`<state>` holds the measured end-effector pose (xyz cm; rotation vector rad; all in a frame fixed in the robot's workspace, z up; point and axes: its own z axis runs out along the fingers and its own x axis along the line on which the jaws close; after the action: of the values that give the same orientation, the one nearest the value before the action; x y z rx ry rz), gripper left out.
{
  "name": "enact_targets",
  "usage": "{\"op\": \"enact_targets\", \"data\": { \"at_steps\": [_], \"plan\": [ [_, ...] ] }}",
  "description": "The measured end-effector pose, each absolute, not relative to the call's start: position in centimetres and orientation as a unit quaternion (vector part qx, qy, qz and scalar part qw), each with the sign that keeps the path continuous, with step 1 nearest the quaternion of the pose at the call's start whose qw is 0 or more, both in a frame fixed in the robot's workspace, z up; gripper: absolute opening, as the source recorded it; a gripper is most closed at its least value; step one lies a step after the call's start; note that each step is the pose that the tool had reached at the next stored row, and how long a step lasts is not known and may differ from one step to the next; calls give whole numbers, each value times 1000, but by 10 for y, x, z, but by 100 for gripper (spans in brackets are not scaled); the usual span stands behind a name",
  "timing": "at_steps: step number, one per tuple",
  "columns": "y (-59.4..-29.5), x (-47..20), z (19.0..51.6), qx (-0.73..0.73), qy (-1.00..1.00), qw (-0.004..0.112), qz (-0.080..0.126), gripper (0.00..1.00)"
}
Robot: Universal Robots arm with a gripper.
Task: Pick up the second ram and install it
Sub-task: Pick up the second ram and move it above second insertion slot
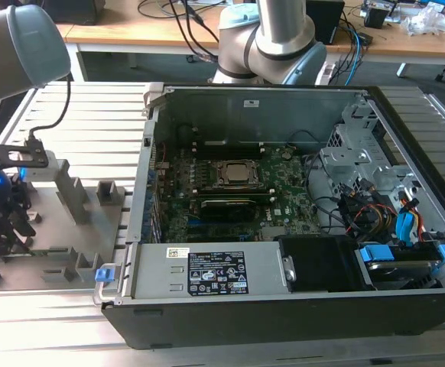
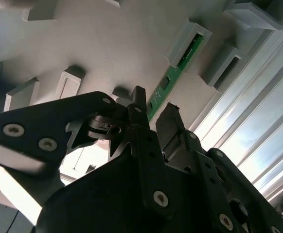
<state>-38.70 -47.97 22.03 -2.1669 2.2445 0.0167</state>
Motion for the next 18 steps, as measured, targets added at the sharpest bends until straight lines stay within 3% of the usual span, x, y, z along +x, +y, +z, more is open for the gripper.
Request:
{"op": "enact_targets", "data": {
  "at_steps": [18],
  "plan": [
    [-485,-391,200,-695,719,11,5,36]
  ]
}}
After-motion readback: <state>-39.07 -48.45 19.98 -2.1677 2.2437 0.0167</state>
